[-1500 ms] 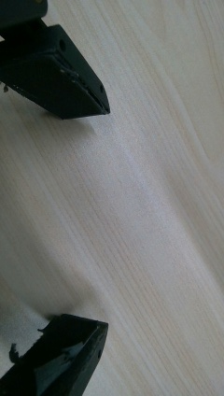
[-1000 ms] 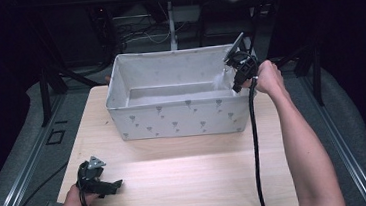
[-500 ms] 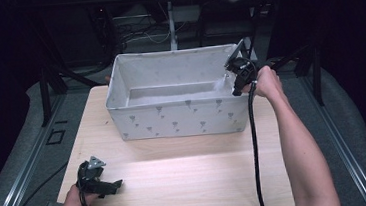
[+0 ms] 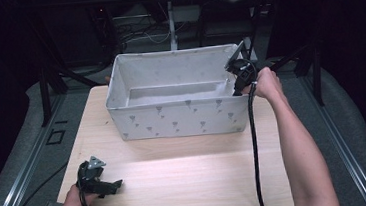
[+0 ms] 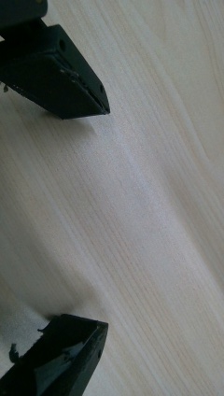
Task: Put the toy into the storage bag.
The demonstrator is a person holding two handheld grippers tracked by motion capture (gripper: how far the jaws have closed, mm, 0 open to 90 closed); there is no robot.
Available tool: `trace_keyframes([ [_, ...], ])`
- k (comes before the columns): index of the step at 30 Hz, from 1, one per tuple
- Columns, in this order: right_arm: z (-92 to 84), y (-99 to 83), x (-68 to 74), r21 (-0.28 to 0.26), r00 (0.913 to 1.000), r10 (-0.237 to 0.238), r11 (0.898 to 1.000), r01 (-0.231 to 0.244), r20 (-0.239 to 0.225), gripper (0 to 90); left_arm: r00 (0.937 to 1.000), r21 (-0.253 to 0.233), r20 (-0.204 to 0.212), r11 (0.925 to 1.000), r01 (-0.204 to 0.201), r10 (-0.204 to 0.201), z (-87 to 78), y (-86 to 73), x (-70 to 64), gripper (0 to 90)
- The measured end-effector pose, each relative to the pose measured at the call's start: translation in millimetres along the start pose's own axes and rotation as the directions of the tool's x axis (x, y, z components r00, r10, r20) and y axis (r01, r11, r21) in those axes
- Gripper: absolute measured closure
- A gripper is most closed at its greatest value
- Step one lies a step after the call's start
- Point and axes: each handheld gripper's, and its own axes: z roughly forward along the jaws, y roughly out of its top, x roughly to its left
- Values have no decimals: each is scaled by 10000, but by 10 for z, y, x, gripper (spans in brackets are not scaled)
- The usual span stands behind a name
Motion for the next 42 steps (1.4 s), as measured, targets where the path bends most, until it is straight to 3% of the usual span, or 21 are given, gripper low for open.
trace_keyframes([
  [3,-18,-16,-7,-112,10000,30,9999,-30,-27,856,10000,1,0,10000,1,-1,0,0,0,0],
  [6,-153,-38,8,-637,9999,87,9979,-91,-68,763,10000,4,2,10000,1,-1,0,1,0,0],
  [8,-183,-42,11,-650,10000,40,9979,-41,-22,751,10000,19,3,10000,8,-8,-1,1,-1,0],
  [9,-273,-54,23,-891,9999,127,9959,-120,70,687,10000,2,-4,10000,38,-38,0,0,-3,0],
  [12,-368,-69,31,-1169,9998,167,9930,-158,75,643,10000,1,-6,10000,36,-36,1,1,-4,0],
  [13,-459,-89,55,-1476,9996,232,9888,-210,128,559,10000,-1,-3,10000,40,-40,0,0,-5,0],
  [14,-459,-89,55,-1476,9996,232,9888,-210,128,559,10000,-1,-3,10000,40,-40,0,0,-5,0],
  [15,-555,-107,78,-1662,9997,210,9859,-191,97,494,10000,4,-3,10000,34,-34,0,1,-5,0],
  [17,-598,-117,98,-1849,9996,234,9825,-205,138,464,10000,3,-7,10000,32,-32,0,1,-5,0],
  [18,-688,-136,133,-1916,9999,67,9815,-37,152,407,10000,2,-9,10000,34,-34,0,1,-5,0],
  [20,-728,-149,159,-2084,9999,43,9781,-10,154,385,10000,2,-6,10000,41,-41,0,1,-6,0],
  [21,-811,-178,217,-2265,9997,-84,9739,133,226,318,10000,6,-9,10000,30,-30,0,1,-5,0],
  [24,-875,-207,274,-2456,9995,-174,9691,232,257,285,10000,4,-7,10000,43,-43,0,1,-6,0],
  [27,-997,-287,439,-2749,9980,-550,9595,612,301,204,10000,9,-16,10000,30,-30,0,2,-7,0],
  [34,-1055,-389,673,-2868,9930,-1114,9507,1179,390,154,10000,-50,-80,10000,41,-41,5,0,-13,0],
  [36,-1043,-444,783,-2769,9877,-1501,9481,1563,438,146,10000,-33,-72,10000,41,-42,4,1,-13,0],
  [42,-945,-520,968,-2644,9801,-1932,9438,1985,460,134,10000,-42,-61,10000,65,-66,6,0,-14,0],
])
